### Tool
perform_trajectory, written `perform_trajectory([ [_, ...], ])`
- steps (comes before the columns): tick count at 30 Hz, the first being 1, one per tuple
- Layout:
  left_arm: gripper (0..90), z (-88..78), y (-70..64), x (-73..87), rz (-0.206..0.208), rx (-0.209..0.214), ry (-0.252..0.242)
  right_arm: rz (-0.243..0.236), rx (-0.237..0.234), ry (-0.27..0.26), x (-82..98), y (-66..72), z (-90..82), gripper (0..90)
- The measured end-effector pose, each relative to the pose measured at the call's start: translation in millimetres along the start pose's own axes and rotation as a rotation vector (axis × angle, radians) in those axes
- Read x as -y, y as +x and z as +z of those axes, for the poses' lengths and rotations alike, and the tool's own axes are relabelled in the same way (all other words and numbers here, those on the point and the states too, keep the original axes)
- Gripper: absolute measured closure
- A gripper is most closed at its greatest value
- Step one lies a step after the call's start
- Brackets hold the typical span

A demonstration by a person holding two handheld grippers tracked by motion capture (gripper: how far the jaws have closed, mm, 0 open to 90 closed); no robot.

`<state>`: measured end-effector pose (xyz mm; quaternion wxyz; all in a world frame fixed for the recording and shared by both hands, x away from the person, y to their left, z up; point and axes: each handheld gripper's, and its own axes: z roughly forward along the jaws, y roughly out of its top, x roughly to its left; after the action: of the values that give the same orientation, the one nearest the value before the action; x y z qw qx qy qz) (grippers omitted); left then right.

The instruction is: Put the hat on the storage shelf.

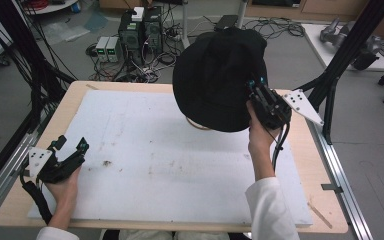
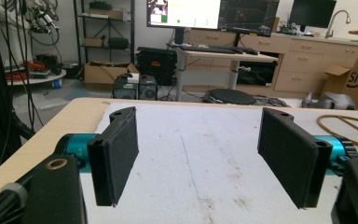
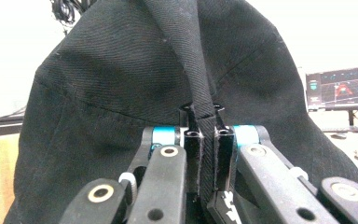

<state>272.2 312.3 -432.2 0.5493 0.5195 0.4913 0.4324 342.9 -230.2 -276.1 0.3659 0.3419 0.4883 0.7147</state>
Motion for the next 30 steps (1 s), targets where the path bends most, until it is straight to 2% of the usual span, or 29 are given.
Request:
perform_trajectory([
  [1,28.9,0.0,-0.2,0.0,0.002,0.000,-0.001,0.000,0.000,0.000,0.0,0.0,0.0,87.1],
  [5,28.9,1.1,-0.8,0.2,0.003,0.002,0.000,-0.012,0.031,0.028,1.5,-4.4,19.9,87.1],
  [7,28.9,1.4,-1.1,0.2,0.003,0.002,0.000,-0.015,0.032,0.029,2.2,-5.3,22.7,87.0],
  [9,28.9,1.1,-0.9,0.2,0.006,0.002,0.003,-0.006,0.046,0.031,3.8,-7.2,29.6,87.0],
  [11,28.9,1.1,-0.6,0.5,0.011,0.002,0.003,0.008,0.062,0.008,5.5,-10.8,35.7,87.1],
  [18,28.9,-0.3,2.8,0.7,0.001,-0.004,0.005,0.031,0.104,-0.003,4.5,-22.5,51.0,87.0],
  [21,28.9,0.0,3.5,1.0,-0.004,-0.006,0.005,0.049,0.112,-0.005,10.2,-27.7,59.3,87.1],
  [23,28.9,-0.6,4.0,0.7,-0.005,-0.008,0.002,0.053,0.120,0.019,21.0,-32.0,70.2,87.1],
  [30,28.9,-1.9,4.5,0.8,-0.002,-0.011,0.005,0.045,0.111,0.054,36.7,-30.7,89.8,87.0],
])
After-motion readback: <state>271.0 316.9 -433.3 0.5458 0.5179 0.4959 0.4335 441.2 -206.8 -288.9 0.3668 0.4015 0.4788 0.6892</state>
